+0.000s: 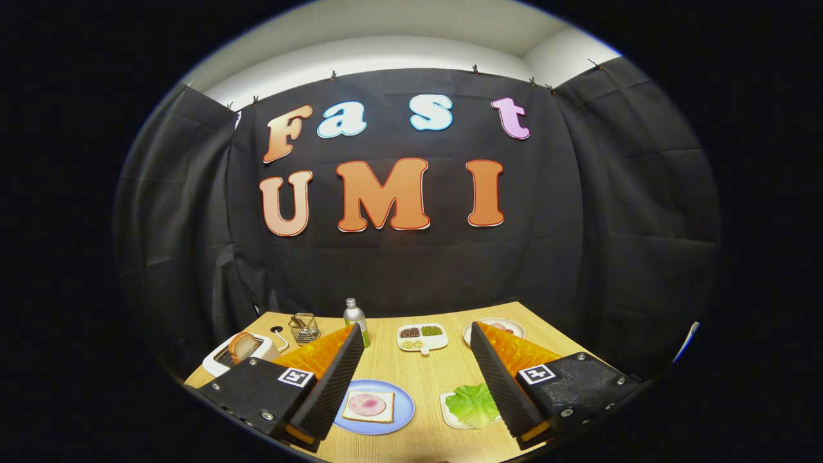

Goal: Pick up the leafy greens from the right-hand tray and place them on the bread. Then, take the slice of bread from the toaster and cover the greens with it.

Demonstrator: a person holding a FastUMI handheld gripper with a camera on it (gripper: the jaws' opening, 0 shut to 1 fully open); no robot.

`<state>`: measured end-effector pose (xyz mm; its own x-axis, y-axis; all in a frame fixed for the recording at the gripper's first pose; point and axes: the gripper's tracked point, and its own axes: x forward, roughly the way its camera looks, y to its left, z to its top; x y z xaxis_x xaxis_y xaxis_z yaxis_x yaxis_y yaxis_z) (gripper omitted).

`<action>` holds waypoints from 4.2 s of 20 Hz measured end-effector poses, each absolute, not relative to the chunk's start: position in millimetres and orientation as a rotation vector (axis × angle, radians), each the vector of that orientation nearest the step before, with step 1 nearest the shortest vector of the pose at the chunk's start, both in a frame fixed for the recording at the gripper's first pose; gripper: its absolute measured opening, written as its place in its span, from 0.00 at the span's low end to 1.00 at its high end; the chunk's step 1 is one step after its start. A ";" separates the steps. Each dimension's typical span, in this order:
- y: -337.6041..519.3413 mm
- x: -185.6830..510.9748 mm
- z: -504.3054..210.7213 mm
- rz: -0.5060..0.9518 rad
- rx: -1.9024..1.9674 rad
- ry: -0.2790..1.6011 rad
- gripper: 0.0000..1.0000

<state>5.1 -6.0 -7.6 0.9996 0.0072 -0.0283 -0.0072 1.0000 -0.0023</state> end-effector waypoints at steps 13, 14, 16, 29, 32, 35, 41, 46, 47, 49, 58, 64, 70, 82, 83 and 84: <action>-22.7 24.5 -38.2 -0.013 -0.033 0.071 1.00; -26.1 28.0 -43.9 -0.016 -0.041 0.080 1.00; -34.2 34.0 -57.2 -0.021 -0.053 0.108 1.00; -81.3 82.0 -157.6 0.002 -0.096 0.289 1.00; -90.7 92.1 -178.9 0.012 -0.119 0.329 1.00; -100.3 100.4 -203.9 0.024 -0.130 0.384 1.00; -113.8 108.4 -251.8 0.044 -0.151 0.493 1.00; -118.9 109.1 -278.6 0.056 -0.170 0.565 1.00; -120.4 108.3 -283.8 0.058 -0.174 0.582 1.00; -121.2 108.1 -293.3 0.056 -0.176 0.609 1.00; -125.4 104.0 -318.9 0.053 -0.179 0.683 1.00; -116.5 102.8 -325.9 0.081 -0.158 0.710 0.85; -104.4 100.5 -327.8 0.094 -0.147 0.733 0.37; -104.8 93.1 -285.1 0.045 -0.197 0.691 0.01; -102.7 92.4 -278.1 0.045 -0.192 0.680 0.01; -99.9 91.0 -271.9 0.046 -0.187 0.671 0.01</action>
